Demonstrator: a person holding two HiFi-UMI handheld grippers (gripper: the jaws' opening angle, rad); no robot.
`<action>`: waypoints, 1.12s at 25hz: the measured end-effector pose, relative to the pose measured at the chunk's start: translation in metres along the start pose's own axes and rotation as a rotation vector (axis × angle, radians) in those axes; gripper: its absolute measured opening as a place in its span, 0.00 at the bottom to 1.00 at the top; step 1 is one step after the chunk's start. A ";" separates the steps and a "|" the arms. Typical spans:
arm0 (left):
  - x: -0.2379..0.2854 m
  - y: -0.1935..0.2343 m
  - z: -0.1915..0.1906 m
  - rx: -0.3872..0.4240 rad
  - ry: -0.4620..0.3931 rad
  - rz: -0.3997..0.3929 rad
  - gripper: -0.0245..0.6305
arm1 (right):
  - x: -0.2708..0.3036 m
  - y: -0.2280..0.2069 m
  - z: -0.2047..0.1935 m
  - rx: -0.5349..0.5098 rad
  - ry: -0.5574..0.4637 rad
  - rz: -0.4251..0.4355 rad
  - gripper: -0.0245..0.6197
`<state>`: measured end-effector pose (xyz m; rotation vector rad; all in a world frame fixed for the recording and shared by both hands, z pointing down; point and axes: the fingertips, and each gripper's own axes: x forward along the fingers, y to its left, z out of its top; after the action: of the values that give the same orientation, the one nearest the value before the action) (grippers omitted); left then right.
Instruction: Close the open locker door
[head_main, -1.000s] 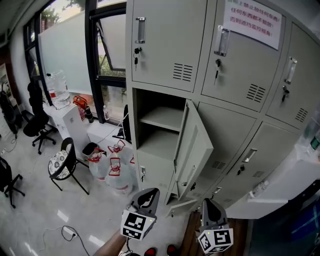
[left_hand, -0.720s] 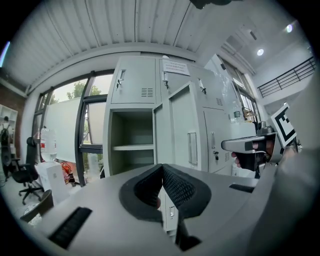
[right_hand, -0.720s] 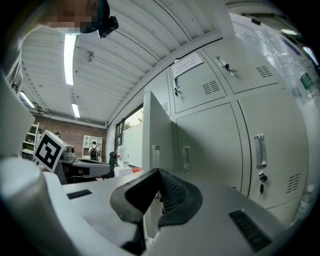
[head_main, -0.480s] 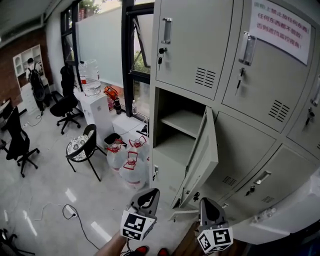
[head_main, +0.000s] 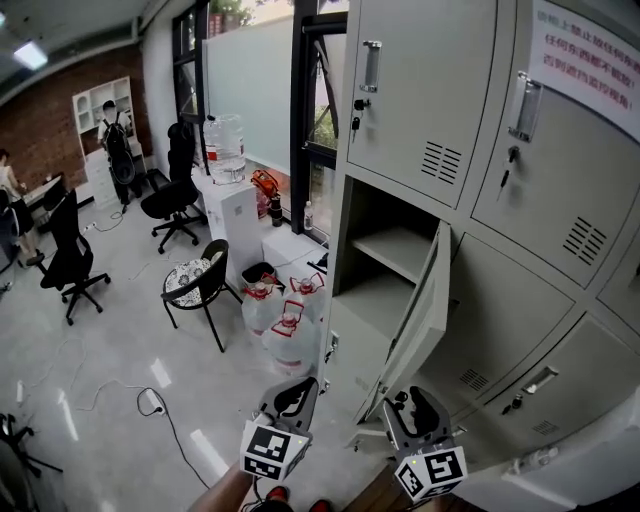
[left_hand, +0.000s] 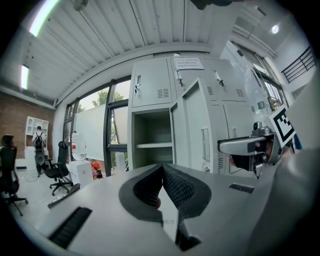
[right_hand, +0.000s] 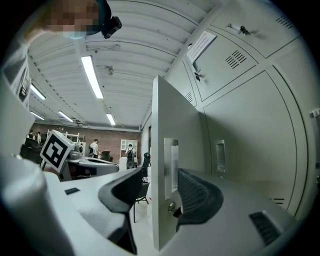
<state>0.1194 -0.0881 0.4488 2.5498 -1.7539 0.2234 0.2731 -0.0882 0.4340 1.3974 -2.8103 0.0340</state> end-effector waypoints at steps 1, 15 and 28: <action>-0.001 0.001 0.000 0.000 0.000 0.009 0.07 | 0.002 0.000 0.000 0.001 -0.004 0.010 0.38; -0.009 0.013 0.001 -0.008 -0.009 0.081 0.07 | 0.022 0.000 0.005 -0.018 -0.019 0.075 0.30; -0.011 0.028 -0.001 -0.012 -0.013 0.120 0.07 | 0.034 0.012 0.006 -0.034 -0.021 0.122 0.26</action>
<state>0.0897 -0.0877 0.4469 2.4459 -1.9081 0.1998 0.2433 -0.1088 0.4283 1.2250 -2.8944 -0.0286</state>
